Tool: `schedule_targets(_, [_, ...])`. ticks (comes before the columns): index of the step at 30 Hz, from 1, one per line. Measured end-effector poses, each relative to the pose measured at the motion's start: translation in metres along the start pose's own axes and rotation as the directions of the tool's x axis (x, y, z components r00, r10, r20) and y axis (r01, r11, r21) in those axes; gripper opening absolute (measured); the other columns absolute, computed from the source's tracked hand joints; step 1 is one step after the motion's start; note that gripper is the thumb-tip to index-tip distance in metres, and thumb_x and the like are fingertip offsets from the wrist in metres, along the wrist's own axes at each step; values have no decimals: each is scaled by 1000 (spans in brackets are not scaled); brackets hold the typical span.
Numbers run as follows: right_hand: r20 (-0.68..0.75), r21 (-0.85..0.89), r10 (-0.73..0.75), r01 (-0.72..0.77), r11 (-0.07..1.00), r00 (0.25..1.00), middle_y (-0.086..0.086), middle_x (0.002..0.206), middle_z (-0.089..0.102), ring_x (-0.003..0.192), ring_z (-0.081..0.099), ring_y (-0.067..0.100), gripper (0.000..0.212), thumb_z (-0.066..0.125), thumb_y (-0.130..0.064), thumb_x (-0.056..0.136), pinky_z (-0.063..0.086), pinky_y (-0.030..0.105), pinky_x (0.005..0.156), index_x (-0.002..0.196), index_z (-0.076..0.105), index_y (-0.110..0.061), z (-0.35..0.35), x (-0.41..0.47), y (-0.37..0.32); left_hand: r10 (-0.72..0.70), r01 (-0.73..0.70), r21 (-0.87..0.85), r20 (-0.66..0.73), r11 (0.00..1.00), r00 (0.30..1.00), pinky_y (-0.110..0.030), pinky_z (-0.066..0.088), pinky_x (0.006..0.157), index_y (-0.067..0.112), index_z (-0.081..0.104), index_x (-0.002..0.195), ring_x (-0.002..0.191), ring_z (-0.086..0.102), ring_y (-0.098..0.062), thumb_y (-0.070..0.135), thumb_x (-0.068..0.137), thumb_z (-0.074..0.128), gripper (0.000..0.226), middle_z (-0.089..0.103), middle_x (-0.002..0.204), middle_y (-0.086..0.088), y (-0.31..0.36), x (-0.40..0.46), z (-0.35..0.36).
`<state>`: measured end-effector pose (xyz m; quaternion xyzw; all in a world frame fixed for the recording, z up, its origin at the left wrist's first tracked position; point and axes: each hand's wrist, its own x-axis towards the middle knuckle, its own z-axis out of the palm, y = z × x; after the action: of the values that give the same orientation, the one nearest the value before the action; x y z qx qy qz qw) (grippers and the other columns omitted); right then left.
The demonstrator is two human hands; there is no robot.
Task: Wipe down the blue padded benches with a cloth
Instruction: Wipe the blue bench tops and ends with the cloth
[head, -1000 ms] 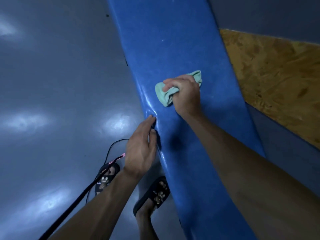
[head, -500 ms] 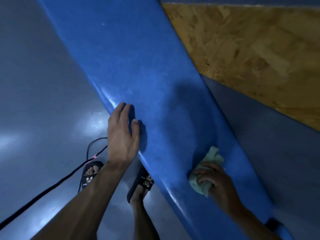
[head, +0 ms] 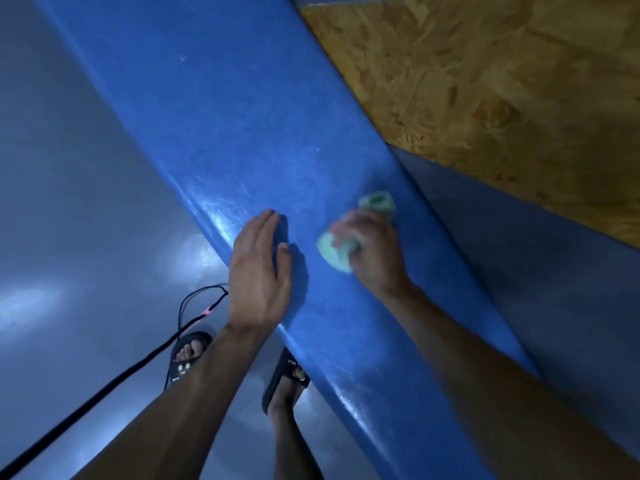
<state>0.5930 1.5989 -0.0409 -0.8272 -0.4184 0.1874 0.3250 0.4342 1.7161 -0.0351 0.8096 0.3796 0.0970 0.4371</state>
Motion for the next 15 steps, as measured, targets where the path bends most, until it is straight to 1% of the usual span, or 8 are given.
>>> schedule_targets(2, [8,53,-56,55,997,998,11,80,68,82,65,29,30,47,-1,51,52,42,77,67,70,-12,12,64,-14,10,-10,33,7,999,1000,-41,27,119,7,47,143,142,36,-24,22,100,40,46,44,152,-8,-4,2,-2])
schedule_targets(5, [10,62,-92,91,994,996,10,81,70,84,66,27,30,52,2,55,53,42,78,68,73,-14,20,111,-21,20,-20,69,9,997,1000,-47,29,116,7,48,141,140,39,-28,21,99,40,46,46,150,-10,-6,8,-3])
schedule_targets(6, [4,69,-83,82,994,997,9,85,72,89,66,25,30,52,3,57,53,40,83,71,74,-14,18,106,-17,10,-11,78,4,997,1000,-47,29,117,7,49,141,141,39,-28,20,99,41,46,46,150,-10,-5,9,-4])
schedule_targets(8, [7,73,-39,38,997,999,7,98,73,102,61,16,31,51,0,64,47,29,97,78,76,-13,7,71,-6,-12,13,90,-8,996,1000,-46,28,118,8,48,143,142,37,-27,23,99,41,47,45,152,-9,-4,12,-4])
schedule_targets(9, [18,73,-1,0,997,1000,8,103,72,105,59,13,31,53,2,67,43,25,99,82,76,-12,0,43,1,-21,22,92,-11,995,1000,-46,28,118,8,48,143,143,36,-27,24,100,40,47,44,152,-8,-3,14,-4])
schedule_targets(12, [57,164,156,-163,973,986,13,106,69,104,62,15,32,62,21,66,45,25,95,79,76,-5,-24,-38,15,-51,53,107,-27,993,998,-47,30,117,7,48,143,141,38,-27,26,99,40,48,48,150,-9,-2,18,-2])
schedule_targets(14, [22,151,173,-174,973,985,8,104,71,110,64,12,31,59,18,60,49,27,93,72,74,-6,-28,-66,21,-64,68,114,-32,991,997,-46,31,116,9,48,142,139,40,-28,26,99,39,47,50,147,-9,-2,19,-1])
schedule_targets(15, [7,130,183,-183,974,983,4,103,71,110,63,8,31,55,15,59,49,25,93,70,74,-7,-27,-67,22,-67,70,117,-33,991,997,-45,32,115,10,48,142,137,42,-28,26,100,39,46,51,146,-8,-1,20,-2])
